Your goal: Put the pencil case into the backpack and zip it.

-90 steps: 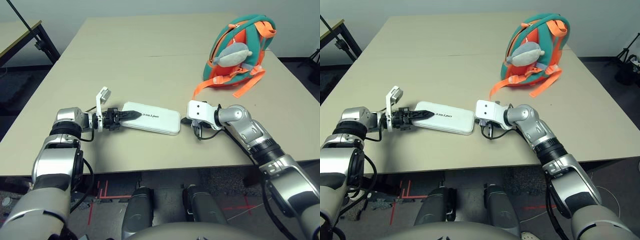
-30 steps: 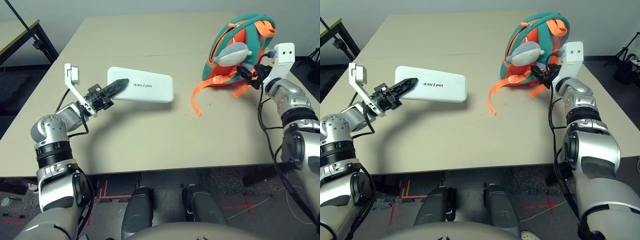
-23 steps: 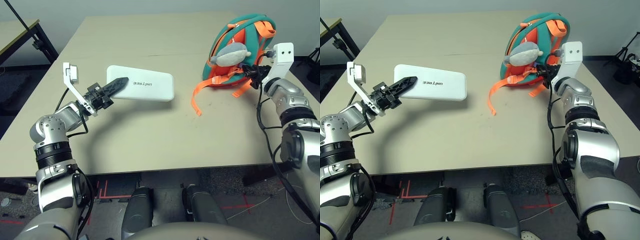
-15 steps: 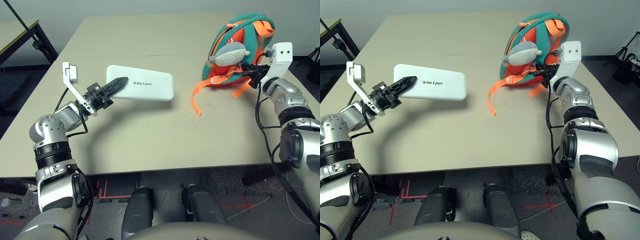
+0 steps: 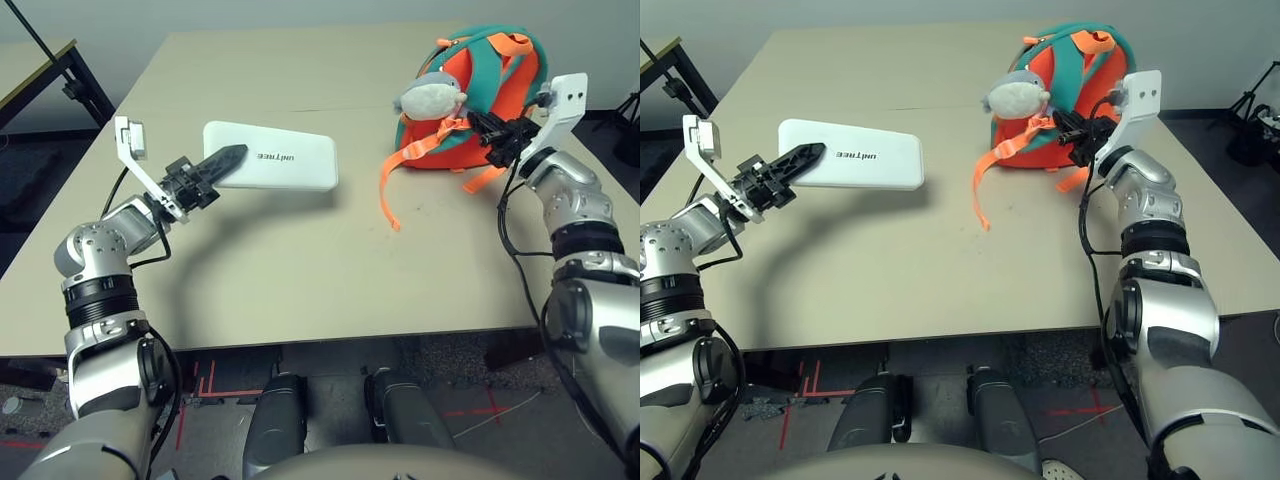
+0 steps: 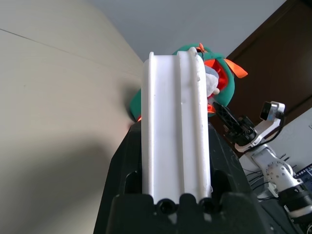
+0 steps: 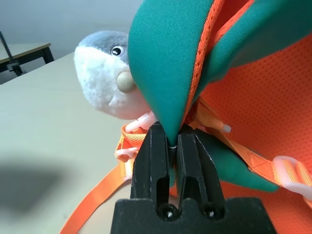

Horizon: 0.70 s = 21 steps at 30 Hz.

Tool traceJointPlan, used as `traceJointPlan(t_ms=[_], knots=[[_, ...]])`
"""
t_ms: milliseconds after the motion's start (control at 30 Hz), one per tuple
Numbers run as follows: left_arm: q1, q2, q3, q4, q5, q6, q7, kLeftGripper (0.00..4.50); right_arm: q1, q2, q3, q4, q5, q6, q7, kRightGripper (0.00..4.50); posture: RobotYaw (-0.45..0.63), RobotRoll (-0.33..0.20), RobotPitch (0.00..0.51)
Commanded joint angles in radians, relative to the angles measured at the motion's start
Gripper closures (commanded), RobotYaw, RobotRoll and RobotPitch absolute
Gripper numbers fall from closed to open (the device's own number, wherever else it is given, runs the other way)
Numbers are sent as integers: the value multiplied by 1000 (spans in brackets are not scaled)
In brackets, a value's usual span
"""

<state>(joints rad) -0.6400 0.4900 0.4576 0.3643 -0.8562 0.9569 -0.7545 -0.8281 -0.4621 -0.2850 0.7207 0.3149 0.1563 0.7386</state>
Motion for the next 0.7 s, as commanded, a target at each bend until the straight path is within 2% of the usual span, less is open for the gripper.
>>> traceJointPlan(t_ms=[33, 400, 700], knots=[[-34, 24, -11, 32, 16, -29, -23, 3169, 61, 11, 24, -242, 78, 97, 54, 4500, -104, 0, 71], [-104, 90, -46, 142, 55, -64, -88, 3169, 238, -30, 37, -658, 221, 357, 75, 4500, -125, 0, 77], [-109, 116, -48, 161, 69, -80, -121, 3170, 388, -82, 24, -960, 413, 555, 92, 4500, -123, 0, 71]])
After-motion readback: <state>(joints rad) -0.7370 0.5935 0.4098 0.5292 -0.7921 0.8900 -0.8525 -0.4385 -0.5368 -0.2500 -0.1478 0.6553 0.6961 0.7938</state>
